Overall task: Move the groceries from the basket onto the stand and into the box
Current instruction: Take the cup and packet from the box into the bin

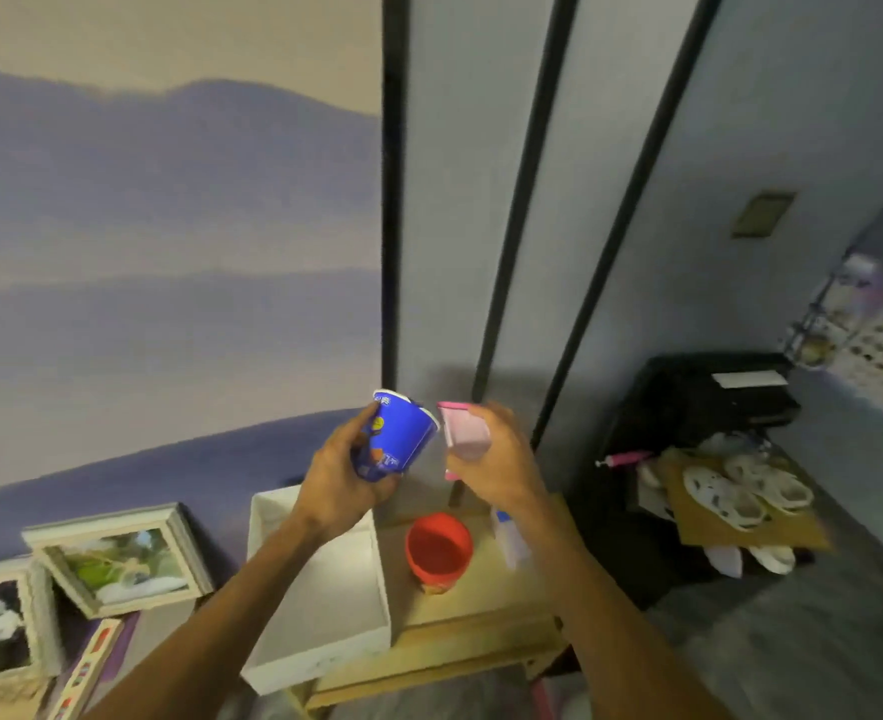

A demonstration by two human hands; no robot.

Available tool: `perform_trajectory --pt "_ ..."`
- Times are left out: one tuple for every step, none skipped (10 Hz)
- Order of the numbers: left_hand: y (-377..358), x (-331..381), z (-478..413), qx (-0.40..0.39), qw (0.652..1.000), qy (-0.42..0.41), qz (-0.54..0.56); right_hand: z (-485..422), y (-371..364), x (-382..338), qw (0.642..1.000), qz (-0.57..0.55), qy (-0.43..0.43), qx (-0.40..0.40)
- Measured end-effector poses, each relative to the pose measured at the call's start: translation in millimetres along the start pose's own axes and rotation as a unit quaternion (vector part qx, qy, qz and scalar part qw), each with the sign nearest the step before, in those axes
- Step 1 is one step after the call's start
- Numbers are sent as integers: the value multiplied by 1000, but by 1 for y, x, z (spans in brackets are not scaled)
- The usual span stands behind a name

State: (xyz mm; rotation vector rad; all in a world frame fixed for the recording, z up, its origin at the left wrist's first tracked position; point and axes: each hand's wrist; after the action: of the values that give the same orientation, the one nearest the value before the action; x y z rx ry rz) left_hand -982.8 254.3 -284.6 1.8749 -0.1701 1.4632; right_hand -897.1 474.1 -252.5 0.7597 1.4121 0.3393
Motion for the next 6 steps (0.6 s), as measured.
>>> perform_trajectory --pt "-41 32 -11 -60 998 -34 5 53 44 16 997 -2 -49 66" --pt "-96 62 -15 -107 989 -103 7 115 92 23 991 53 -92 80" --pt "-156 103 -13 -179 975 -134 15 167 127 51 979 82 -167 89" --pt "-224 137 -11 -249 951 -134 128 212 149 95 957 128 -215 145" --pt "-291 138 -10 -241 928 -271 84 256 174 160 954 22 -244 174" --pt "-361 135 -38 -340 597 -560 463 291 190 196 946 -1 -252 203"
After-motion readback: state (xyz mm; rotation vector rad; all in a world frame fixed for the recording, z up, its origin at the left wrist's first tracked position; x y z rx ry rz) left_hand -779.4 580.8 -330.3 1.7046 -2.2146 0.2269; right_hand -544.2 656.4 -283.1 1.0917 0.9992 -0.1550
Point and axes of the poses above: each hand's wrist, its own z-axis away from the middle knuckle, its own y-axis out of the back of the hand, x = y × z, and after that the axes turned 11 degrees about -x, right-handed
